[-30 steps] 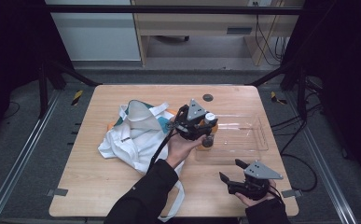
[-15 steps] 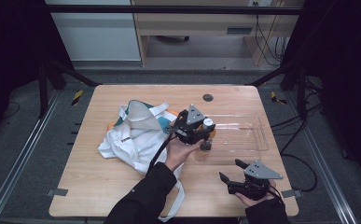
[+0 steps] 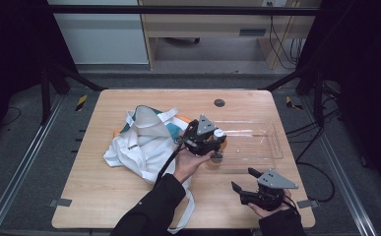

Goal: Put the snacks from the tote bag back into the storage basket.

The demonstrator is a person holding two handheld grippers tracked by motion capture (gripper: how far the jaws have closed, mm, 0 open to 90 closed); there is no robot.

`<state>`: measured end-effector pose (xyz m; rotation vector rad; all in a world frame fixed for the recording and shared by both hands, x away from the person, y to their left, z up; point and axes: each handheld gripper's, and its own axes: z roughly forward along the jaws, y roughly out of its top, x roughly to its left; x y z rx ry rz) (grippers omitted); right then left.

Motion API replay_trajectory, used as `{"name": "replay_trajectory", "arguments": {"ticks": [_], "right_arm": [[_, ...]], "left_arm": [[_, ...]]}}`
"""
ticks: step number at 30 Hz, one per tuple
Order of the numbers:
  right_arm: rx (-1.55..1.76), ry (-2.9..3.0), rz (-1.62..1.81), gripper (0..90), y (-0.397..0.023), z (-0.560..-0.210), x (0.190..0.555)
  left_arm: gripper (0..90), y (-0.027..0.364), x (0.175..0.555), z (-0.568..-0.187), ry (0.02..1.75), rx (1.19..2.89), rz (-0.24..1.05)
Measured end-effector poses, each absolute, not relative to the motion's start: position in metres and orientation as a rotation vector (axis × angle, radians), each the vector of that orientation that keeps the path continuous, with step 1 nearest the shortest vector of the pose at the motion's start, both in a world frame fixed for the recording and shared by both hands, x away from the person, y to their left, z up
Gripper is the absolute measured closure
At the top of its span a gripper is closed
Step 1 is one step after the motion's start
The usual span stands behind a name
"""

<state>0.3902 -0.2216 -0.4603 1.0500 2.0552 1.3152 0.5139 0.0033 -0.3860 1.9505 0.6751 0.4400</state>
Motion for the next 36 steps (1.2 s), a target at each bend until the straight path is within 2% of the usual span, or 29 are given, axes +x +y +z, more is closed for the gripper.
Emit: {"name": "replay_trajectory", "arguments": {"ticks": [22,26,36], "right_arm": [[1.048,2.057,1.308,22.7,-0.221,-0.461,0.390],[1.055,2.057,1.309,22.7,-0.221,-0.460,0.390],[1.056,2.055,1.304,22.4,-0.221,-0.461,0.390]], "left_arm": [[57.2,0.001,0.509,-0.392,0.662,1.924,0.481],[49.0,0.004,0.509,-0.390,0.657,1.926,0.478],[39.2,0.023,0.499,-0.377,0.639,1.943,0.471]]}}
